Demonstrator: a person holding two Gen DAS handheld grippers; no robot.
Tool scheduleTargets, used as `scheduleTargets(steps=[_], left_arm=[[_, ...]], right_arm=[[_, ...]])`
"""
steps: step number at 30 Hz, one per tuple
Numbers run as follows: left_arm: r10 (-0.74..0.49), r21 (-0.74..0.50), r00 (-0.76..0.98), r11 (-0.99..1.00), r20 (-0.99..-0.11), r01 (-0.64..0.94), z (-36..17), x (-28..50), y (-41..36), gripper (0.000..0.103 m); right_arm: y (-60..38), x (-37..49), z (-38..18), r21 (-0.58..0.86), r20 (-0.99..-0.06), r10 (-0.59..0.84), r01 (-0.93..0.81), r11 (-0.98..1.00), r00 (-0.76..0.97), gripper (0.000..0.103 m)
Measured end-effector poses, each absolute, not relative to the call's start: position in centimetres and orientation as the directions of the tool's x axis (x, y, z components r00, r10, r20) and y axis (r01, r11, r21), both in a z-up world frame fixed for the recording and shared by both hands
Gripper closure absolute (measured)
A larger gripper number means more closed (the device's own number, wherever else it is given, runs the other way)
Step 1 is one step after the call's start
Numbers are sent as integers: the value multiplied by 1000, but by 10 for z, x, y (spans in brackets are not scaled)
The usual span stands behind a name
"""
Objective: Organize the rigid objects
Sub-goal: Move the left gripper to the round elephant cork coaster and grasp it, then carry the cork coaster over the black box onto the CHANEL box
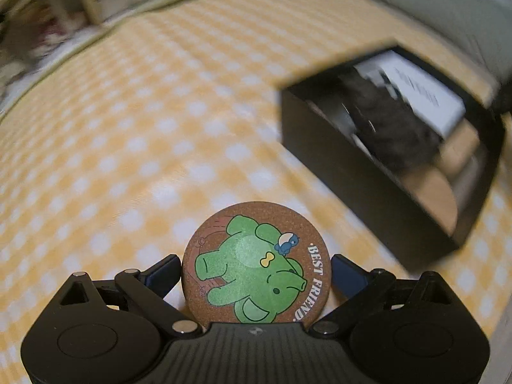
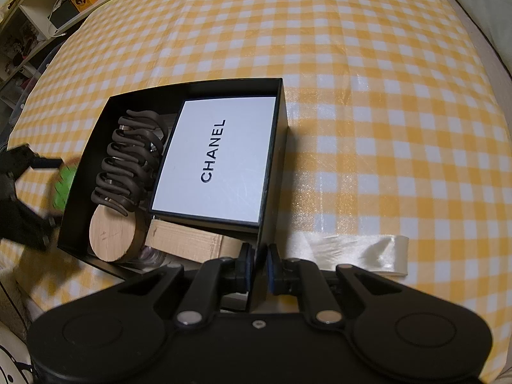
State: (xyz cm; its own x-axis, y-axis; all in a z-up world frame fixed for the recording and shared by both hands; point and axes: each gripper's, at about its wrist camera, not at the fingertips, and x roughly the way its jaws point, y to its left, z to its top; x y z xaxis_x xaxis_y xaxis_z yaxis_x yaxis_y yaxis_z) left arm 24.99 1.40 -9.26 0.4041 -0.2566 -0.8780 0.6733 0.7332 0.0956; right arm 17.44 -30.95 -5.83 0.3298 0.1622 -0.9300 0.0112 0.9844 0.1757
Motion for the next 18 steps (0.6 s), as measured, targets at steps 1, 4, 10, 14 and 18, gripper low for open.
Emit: scheduleTargets(steps=[1,4,10,14,18], left_arm=[[-266,92,425,749,-865,656,-86,251,16,5],[-291,93,495,783,-819,615,-65,251,12,5],[-373,68,556,784,-743,617,-28,236,-22,5],[-449,9,537,761,-715,649,-15,222,-58,5],[-507,-109,474,757,-720,644,-16,223,-92,5]], right_arm=[[-310,174,-58,176,-930,162,11,984,330,93],[-309,174,-58,176,-930,162,12,984,329,93],[-310,175,-58,176,-930,163,12,984,330,93],[-310,175,-59,177,-930,163,12,984,330,93],[-310,175,-59,176,-930,163,12,984,330,93]])
